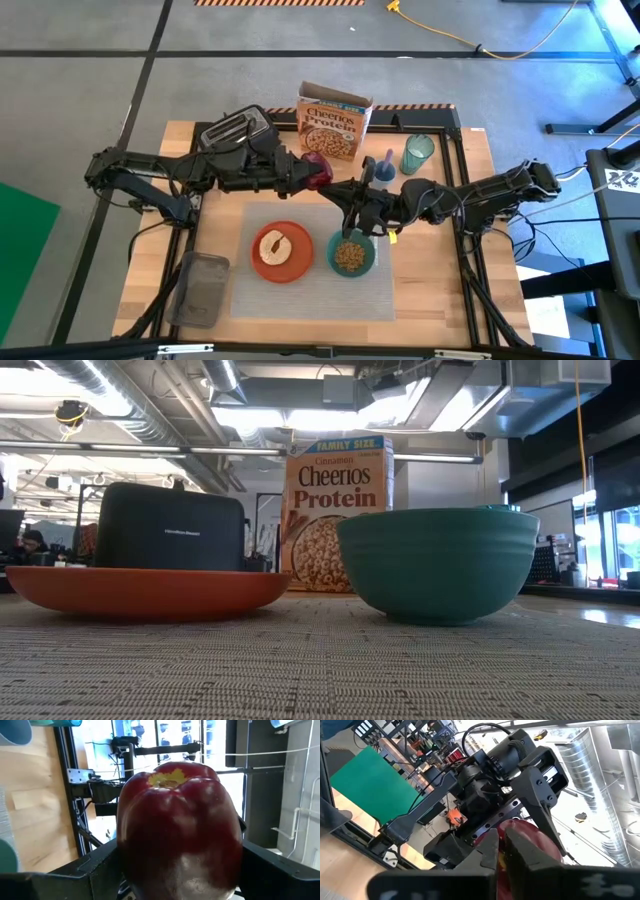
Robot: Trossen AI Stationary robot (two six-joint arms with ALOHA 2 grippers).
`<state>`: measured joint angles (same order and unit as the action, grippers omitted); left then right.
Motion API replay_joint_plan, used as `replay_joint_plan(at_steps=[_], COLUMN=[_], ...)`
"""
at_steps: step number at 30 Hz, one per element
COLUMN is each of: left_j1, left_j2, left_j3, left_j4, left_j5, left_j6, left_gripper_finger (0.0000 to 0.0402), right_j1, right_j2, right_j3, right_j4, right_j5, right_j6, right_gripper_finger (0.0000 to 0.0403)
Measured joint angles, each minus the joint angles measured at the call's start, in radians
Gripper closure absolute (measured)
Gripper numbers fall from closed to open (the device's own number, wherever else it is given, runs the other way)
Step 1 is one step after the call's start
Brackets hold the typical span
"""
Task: Arrange a breakfast setting
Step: Put the apple on the orange plate
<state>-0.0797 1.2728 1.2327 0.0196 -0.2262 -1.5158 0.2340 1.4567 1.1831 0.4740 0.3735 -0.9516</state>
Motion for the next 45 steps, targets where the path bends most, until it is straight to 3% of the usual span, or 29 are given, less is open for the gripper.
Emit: replay_joint_plan(at_steps=[7, 12, 18, 22, 25, 27, 30, 34, 36, 40, 43, 45], left_j1=[-0.001, 0.004, 0.003, -0.003, -0.003, -0.006, -0.041, -0.079, -0.105, -0.17, -0.214, -0.226], left_j2=[-0.002, -0.007, -0.006, -0.01, -0.03, -0.05, -0.06, -0.089, -0.106, -0.149, -0.179, -0.188], left_j3=[0.0, 0.0, 0.0, 0.0, 0.001, 0.003, 0.002, 0.002, 0.002, 0.001, 0.001, 0.001], left_j4=[0.02, 0.023, 0.093, 0.096, 0.071, -0.008, -0.138, -0.387, -0.542, -0.851, -1.046, -1.122], left_j5=[-0.051, -0.065, 0.002, 0.052, 0.164, 0.229, 0.238, 0.236, 0.192, 0.006, -0.124, -0.153], left_j6=[0.099, 0.183, 0.197, 0.249, 0.347, 0.394, 0.438, 0.484, 0.49, 0.498, 0.481, 0.481], left_gripper_finger=[0.0089, 0.0061, 0.001, 0.0006, 0.0004, 0.0002, 0.0004, 0.0004, 0.0004, 0.0004, 0.0004, 0.0005], right_j1=[0.0, 0.0, 0.001, 0.002, 0.002, 0.001, 0.0, -0.034, -0.065, -0.13, -0.152, -0.15], right_j2=[0.001, 0.003, 0.003, 0.003, 0.001, 0.0, 0.0, -0.004, 0.001, 0.068, 0.155, 0.217], right_j3=[0.032, 0.113, 0.163, 0.179, 0.193, 0.207, 0.244, 0.269, 0.269, 0.269, 0.268, 0.268], right_j4=[-0.032, -0.182, -0.222, -0.224, -0.203, -0.195, -0.194, -0.278, -0.377, -0.531, -0.547, -0.547], right_j5=[0.013, 0.015, -0.002, 0.01, 0.05, 0.072, 0.121, 0.13, 0.088, -0.015, -0.121, -0.162], right_j6=[0.03, 0.113, 0.113, 0.114, 0.112, 0.112, 0.171, 0.457, 0.656, 0.977, 1.081, 1.13], right_gripper_finger=[0.04, 0.0401, 0.0401, 0.0402, 0.0402, 0.0402, 0.0402, 0.0403, 0.0403, 0.0403, 0.0403, 0.0403])
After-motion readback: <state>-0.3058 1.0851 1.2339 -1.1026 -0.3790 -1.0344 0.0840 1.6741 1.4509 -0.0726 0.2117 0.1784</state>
